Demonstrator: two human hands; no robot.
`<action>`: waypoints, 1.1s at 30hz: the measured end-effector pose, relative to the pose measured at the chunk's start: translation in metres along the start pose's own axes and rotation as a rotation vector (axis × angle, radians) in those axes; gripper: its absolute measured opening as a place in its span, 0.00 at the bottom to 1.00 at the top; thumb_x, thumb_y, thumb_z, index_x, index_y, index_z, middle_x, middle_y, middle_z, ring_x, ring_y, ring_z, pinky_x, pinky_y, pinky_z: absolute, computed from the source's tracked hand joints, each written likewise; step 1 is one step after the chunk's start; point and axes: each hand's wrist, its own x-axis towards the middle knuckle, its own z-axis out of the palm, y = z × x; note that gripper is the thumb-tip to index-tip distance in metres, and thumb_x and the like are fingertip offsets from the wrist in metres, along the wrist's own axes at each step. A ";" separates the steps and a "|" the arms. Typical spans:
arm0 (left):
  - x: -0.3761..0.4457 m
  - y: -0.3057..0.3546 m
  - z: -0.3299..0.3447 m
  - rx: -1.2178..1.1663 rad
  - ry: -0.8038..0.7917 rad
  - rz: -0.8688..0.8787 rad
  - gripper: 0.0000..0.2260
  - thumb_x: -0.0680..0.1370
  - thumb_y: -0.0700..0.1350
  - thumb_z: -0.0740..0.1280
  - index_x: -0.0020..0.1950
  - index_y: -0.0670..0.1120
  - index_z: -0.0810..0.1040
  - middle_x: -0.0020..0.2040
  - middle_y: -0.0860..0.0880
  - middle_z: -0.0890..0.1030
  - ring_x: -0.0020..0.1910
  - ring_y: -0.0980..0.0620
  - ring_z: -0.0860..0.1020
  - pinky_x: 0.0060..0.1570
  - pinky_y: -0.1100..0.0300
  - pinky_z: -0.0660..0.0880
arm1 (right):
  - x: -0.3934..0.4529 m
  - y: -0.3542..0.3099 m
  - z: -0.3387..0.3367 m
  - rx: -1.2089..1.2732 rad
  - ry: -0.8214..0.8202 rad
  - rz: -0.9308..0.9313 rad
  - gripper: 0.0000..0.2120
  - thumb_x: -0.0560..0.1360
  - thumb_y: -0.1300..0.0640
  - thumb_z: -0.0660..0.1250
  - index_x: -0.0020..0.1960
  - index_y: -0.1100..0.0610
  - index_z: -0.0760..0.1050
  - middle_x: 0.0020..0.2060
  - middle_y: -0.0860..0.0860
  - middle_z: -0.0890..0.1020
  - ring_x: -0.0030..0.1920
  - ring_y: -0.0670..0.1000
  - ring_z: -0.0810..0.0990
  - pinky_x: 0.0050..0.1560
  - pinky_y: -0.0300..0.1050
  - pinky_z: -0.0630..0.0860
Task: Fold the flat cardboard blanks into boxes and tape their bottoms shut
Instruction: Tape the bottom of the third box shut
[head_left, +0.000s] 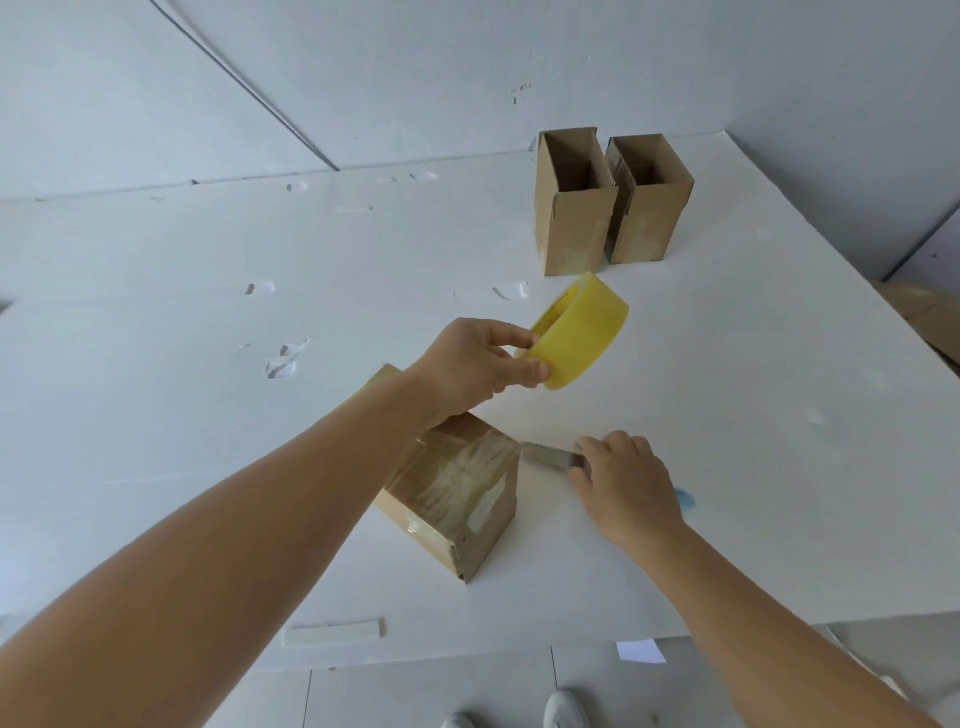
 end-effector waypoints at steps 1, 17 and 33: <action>0.000 0.000 0.001 0.008 0.002 -0.002 0.15 0.71 0.46 0.75 0.56 0.48 0.81 0.30 0.55 0.79 0.28 0.58 0.70 0.35 0.66 0.68 | -0.001 -0.005 -0.006 0.199 0.053 0.035 0.18 0.79 0.44 0.56 0.63 0.52 0.72 0.56 0.51 0.76 0.57 0.52 0.71 0.55 0.45 0.68; 0.002 0.002 0.005 -0.079 0.203 0.030 0.13 0.73 0.46 0.74 0.57 0.48 0.81 0.34 0.53 0.81 0.25 0.65 0.72 0.35 0.65 0.68 | -0.019 -0.090 -0.048 1.825 -0.145 0.374 0.13 0.75 0.56 0.68 0.34 0.58 0.70 0.25 0.50 0.78 0.27 0.47 0.77 0.28 0.39 0.73; -0.086 -0.027 -0.007 -0.361 0.575 0.225 0.08 0.75 0.38 0.71 0.48 0.50 0.83 0.31 0.47 0.75 0.29 0.56 0.73 0.33 0.67 0.72 | -0.020 -0.082 -0.036 1.791 -0.452 0.287 0.12 0.76 0.49 0.65 0.53 0.57 0.76 0.40 0.50 0.84 0.35 0.44 0.82 0.30 0.35 0.74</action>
